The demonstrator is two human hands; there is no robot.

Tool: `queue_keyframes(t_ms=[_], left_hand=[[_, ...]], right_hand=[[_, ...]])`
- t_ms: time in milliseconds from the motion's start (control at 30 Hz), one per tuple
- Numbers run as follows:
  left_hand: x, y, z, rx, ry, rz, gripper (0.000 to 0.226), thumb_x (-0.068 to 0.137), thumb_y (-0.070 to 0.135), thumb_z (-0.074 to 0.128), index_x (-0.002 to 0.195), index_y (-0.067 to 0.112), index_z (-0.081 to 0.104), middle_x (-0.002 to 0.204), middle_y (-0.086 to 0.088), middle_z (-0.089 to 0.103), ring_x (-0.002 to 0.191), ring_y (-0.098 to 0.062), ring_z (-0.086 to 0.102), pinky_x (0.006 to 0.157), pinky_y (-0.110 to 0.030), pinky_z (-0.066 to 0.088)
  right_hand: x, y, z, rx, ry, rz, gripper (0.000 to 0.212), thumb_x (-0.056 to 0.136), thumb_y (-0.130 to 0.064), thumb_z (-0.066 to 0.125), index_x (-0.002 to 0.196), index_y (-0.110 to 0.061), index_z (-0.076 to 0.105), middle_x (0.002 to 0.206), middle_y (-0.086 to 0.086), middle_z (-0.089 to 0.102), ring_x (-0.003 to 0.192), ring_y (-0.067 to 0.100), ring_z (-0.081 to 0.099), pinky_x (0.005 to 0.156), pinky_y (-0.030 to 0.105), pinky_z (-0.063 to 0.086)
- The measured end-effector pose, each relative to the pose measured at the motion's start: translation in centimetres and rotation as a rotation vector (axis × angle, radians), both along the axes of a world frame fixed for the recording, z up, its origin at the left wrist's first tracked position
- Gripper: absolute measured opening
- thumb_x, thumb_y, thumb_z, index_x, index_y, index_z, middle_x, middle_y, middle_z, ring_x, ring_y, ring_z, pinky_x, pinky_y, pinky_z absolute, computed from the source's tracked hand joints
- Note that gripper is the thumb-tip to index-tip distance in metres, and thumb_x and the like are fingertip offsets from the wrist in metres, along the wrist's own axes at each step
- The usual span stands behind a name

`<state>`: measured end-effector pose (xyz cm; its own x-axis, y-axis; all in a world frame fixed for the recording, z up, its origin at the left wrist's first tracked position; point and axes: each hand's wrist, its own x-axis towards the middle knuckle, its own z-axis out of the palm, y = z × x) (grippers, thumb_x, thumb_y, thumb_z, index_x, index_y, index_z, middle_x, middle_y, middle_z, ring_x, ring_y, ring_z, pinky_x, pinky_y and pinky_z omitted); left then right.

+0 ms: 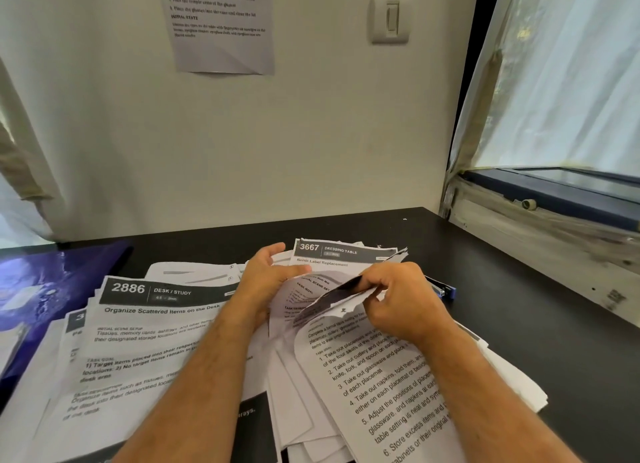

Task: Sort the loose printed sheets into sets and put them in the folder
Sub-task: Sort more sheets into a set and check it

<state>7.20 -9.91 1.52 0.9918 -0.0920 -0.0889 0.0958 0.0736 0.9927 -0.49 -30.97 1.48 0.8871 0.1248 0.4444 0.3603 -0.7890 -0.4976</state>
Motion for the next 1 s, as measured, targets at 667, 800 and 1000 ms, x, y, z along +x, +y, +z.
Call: queue_keyframes(t_ms=[667,800,1000], left_hand=[[0.6,-0.5,-1.0,0.235,-0.29,0.338,0.019,0.097,0.031,0.063,0.087,0.017,0.07,0.089,0.003,0.074,0.083,-0.016,0.072,0.075,-0.035,0.061],[0.2,-0.7,-0.9,0.193,-0.338,0.405,0.025,0.1,0.031,0.057,0.086,0.011,0.062,0.089,0.002,0.071,0.083,-0.014,0.07,0.063,-0.024,0.053],[0.2,-0.6,-1.0,0.319,-0.601,0.353,0.008,0.093,0.018,0.065,0.085,0.017,0.063,0.094,0.005,0.072,0.086,-0.011,0.07,0.063,-0.021,0.058]], right_hand=[[0.3,0.3,-0.2,-0.033,-0.16,0.028,0.021,0.078,-0.004,0.067,0.088,-0.019,0.078,0.09,-0.014,0.07,0.08,0.001,0.064,0.074,0.014,0.054],[0.4,0.3,-0.2,-0.037,-0.159,0.0,0.019,0.081,-0.006,0.068,0.091,-0.02,0.078,0.09,-0.016,0.069,0.081,-0.001,0.063,0.076,0.012,0.053],[0.5,0.5,0.1,-0.074,-0.124,-0.025,0.018,0.085,-0.011,0.067,0.094,-0.022,0.077,0.094,-0.017,0.068,0.082,-0.003,0.061,0.074,0.005,0.048]])
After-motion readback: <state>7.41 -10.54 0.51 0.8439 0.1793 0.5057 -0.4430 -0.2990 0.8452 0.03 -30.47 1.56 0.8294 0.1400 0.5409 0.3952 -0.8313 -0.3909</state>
